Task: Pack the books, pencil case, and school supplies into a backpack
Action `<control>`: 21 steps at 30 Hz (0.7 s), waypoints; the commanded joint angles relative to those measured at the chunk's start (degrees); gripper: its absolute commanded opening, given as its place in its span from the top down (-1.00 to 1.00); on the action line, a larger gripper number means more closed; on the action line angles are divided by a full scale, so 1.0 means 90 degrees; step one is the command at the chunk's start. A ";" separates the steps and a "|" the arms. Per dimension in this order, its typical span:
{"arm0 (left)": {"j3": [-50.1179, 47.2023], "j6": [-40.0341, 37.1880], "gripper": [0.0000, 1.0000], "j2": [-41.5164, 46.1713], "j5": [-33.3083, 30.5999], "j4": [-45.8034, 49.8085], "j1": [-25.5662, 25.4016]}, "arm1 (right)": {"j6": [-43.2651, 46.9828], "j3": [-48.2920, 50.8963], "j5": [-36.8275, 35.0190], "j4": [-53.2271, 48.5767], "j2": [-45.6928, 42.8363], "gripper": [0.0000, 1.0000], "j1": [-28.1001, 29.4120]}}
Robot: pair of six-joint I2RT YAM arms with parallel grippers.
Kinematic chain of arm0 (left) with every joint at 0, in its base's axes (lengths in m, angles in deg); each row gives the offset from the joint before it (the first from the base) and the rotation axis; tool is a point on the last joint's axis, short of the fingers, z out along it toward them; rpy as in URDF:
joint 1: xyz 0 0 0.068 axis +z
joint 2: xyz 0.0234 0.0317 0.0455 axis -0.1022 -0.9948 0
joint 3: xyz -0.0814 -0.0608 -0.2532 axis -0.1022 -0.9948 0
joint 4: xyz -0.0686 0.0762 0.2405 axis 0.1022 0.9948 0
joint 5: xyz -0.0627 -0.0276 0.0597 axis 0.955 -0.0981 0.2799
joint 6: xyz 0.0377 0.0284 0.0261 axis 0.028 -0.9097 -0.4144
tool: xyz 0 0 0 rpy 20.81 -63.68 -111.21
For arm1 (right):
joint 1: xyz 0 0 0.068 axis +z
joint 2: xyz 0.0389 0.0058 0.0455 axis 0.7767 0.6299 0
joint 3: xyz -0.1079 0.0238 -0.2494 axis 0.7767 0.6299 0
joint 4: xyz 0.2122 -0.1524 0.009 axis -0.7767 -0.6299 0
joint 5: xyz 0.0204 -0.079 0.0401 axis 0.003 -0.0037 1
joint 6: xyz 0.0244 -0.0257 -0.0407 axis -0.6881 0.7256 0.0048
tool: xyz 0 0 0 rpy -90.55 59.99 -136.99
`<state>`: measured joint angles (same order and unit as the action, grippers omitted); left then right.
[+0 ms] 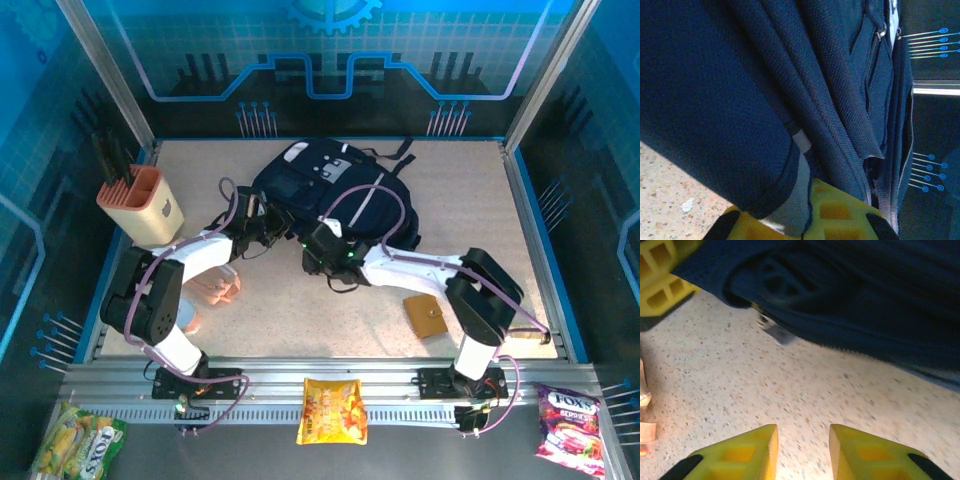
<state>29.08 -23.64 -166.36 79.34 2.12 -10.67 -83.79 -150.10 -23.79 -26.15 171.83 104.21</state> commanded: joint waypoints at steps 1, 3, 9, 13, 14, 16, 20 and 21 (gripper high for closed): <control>-0.0082 -0.0099 1.00 0.0373 0.0812 -0.0098 -0.0126 | -0.0040 -0.0466 0.0012 0.0370 0.0286 0.47 -0.0057; -0.0082 -0.0056 1.00 0.0383 0.0871 -0.0129 -0.0126 | -0.0011 -0.0610 -0.0091 0.0355 0.0416 0.49 -0.0118; -0.0117 0.0003 1.00 0.0378 0.0966 -0.0210 -0.0122 | 0.0070 -0.0972 -0.0418 0.0056 0.0637 0.49 -0.0289; -0.0109 0.0054 1.00 0.0320 0.1080 -0.0303 -0.0118 | 0.0084 -0.1167 -0.0464 -0.0128 0.0789 0.48 -0.0397; -0.0092 0.0056 1.00 0.0299 0.1091 -0.0305 -0.0112 | 0.0066 -0.1223 -0.0502 -0.0190 0.0813 0.48 -0.0414; -0.0074 0.0043 1.00 0.0271 0.1134 -0.0305 -0.0116 | 0.0066 -0.1295 -0.0587 -0.0280 0.0849 0.48 -0.0429; -0.0046 0.0053 1.00 0.0249 0.1183 -0.0322 -0.0118 | 0.0060 -0.1492 -0.0794 -0.0557 0.0978 0.41 -0.0429; -0.0050 0.0055 1.00 0.0264 0.1179 -0.0325 -0.0118 | 0.0028 -0.1573 -0.0861 -0.0687 0.1023 0.41 -0.0432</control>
<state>28.42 -23.45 -165.62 82.10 1.44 -10.71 -83.61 -161.49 -26.66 -29.50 179.24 101.52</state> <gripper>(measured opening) 0.066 0.294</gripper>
